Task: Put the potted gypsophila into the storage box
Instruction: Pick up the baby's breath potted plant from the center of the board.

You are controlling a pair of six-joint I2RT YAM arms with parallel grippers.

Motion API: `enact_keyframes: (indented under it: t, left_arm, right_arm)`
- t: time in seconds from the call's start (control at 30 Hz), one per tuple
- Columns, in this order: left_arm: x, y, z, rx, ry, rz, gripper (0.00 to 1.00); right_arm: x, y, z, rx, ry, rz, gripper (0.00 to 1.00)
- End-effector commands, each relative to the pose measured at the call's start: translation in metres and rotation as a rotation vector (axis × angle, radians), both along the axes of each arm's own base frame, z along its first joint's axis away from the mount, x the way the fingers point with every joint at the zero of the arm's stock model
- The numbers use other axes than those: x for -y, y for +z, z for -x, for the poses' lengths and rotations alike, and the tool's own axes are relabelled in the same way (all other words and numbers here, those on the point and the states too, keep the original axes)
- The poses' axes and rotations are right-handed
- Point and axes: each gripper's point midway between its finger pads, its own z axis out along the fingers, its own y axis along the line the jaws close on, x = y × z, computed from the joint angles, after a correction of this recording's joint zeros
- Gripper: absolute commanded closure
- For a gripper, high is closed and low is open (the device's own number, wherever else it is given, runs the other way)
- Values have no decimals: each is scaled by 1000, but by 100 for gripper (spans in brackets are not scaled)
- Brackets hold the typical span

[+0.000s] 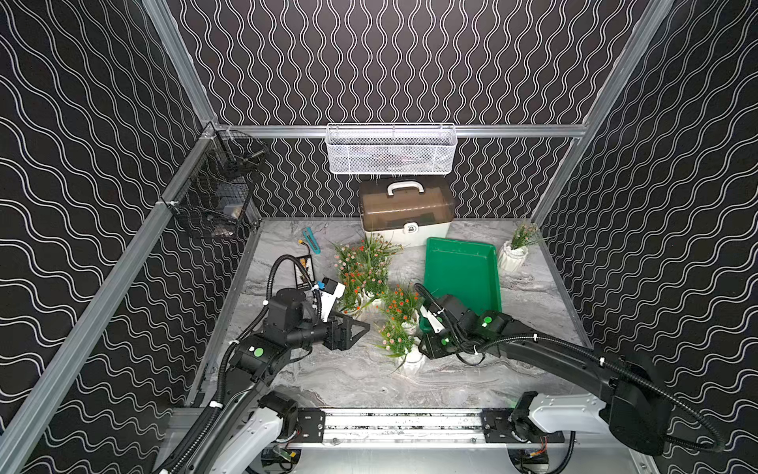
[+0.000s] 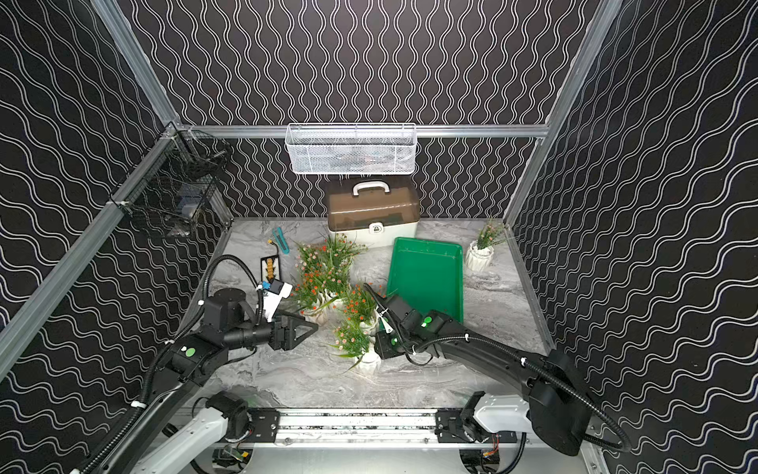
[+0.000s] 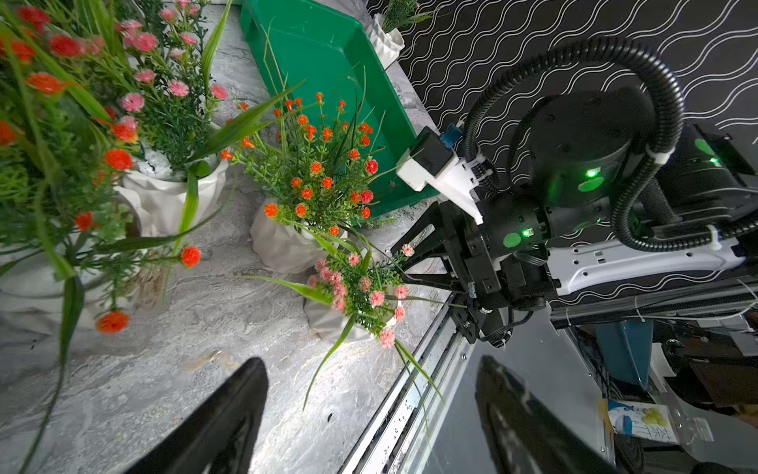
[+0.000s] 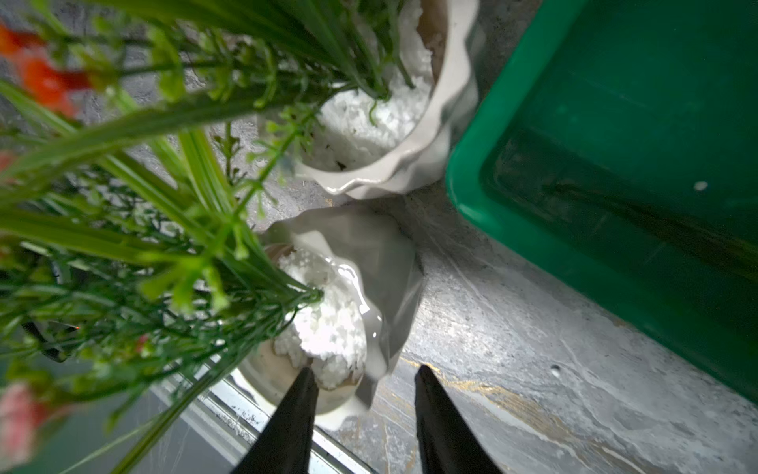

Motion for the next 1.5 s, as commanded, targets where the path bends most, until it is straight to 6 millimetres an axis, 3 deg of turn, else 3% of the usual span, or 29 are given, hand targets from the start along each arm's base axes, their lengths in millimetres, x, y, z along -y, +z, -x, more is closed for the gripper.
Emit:
enact_keyframes:
  t: [0.0,0.43,1.17,1.47]
  left_arm:
    - [1,7,1,39,-11,3,17]
    - [-3,25,9,180,-10,29,16]
    - [-3,17,7,137,-14,9,16]
    - [-3,14,6,124,-8,4,16]
  right_arm:
    - [-2,0,-9,39,-20,27,59]
    - [-2,-12,-16,51,-22,101,65]
    - [0,-20,-19,62,-18,172,80]
    - [1,-10,-20,95,-25,177,89]
